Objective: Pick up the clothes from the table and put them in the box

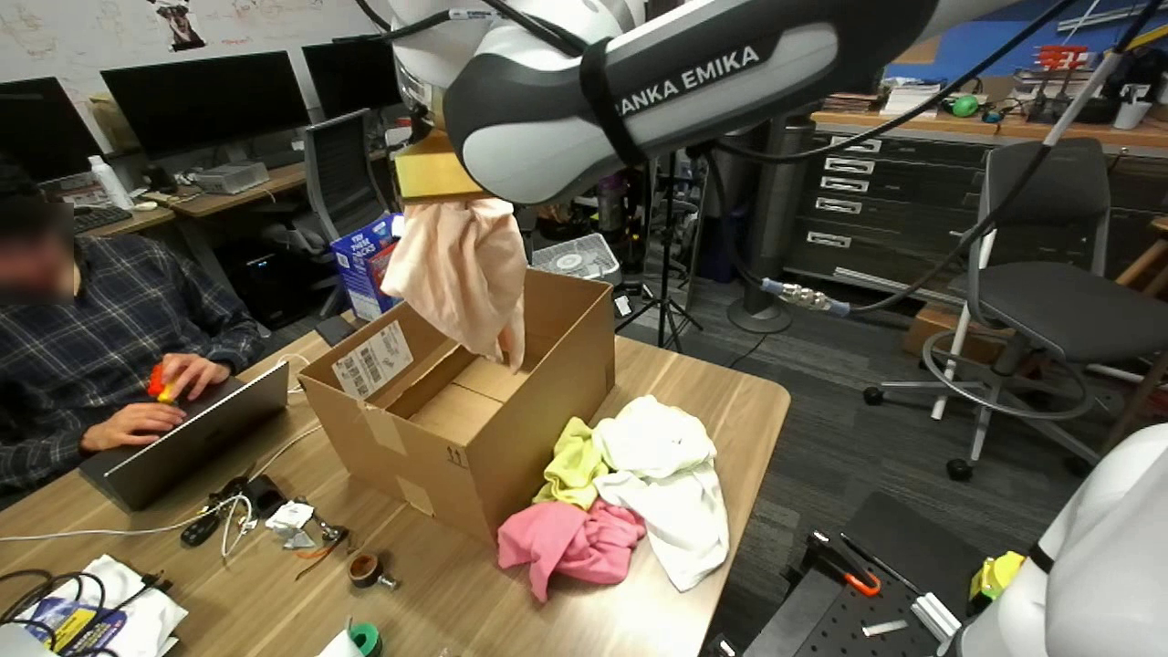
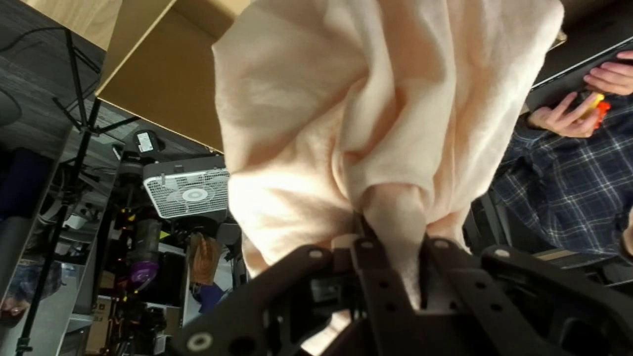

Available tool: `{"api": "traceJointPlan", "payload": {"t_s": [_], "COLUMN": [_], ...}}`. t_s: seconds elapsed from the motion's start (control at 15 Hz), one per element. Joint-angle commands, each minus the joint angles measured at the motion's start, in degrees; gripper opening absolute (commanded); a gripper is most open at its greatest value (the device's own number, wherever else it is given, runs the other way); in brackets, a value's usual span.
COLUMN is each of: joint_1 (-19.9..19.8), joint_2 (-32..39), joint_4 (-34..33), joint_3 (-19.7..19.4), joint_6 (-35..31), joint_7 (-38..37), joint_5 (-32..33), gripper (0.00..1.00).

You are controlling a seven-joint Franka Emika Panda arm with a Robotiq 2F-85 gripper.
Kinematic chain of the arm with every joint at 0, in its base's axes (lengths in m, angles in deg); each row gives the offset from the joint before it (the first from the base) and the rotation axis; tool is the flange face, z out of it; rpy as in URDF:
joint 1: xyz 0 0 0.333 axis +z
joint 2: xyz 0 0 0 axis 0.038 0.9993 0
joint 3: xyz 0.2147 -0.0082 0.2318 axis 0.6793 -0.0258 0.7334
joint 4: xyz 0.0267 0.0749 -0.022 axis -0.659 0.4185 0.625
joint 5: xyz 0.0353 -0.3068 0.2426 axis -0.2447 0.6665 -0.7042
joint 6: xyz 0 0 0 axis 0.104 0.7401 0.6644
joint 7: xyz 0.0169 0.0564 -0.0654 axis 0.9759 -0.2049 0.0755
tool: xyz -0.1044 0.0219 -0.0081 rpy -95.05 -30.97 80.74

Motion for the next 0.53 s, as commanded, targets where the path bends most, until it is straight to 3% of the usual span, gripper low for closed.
{"api": "traceJointPlan", "payload": {"t_s": [0.0,0.07,0.13,0.47], "joint_1": [3.09,3.74,4.36,6.08], "joint_2": [3.54,4.06,4.52,5.96], "joint_4": [-4.51,-4.75,-4.98,-5.69], "joint_3": [-2.25,-2.74,-3.22,-5.54], "joint_6": [3.23,4.14,5.31,8.71], "joint_7": [-2.50,-1.46,-0.01,3.37], "joint_5": [3.09,2.64,1.91,0.91], "gripper": [0.04,0.40,0.40,0.77]}}
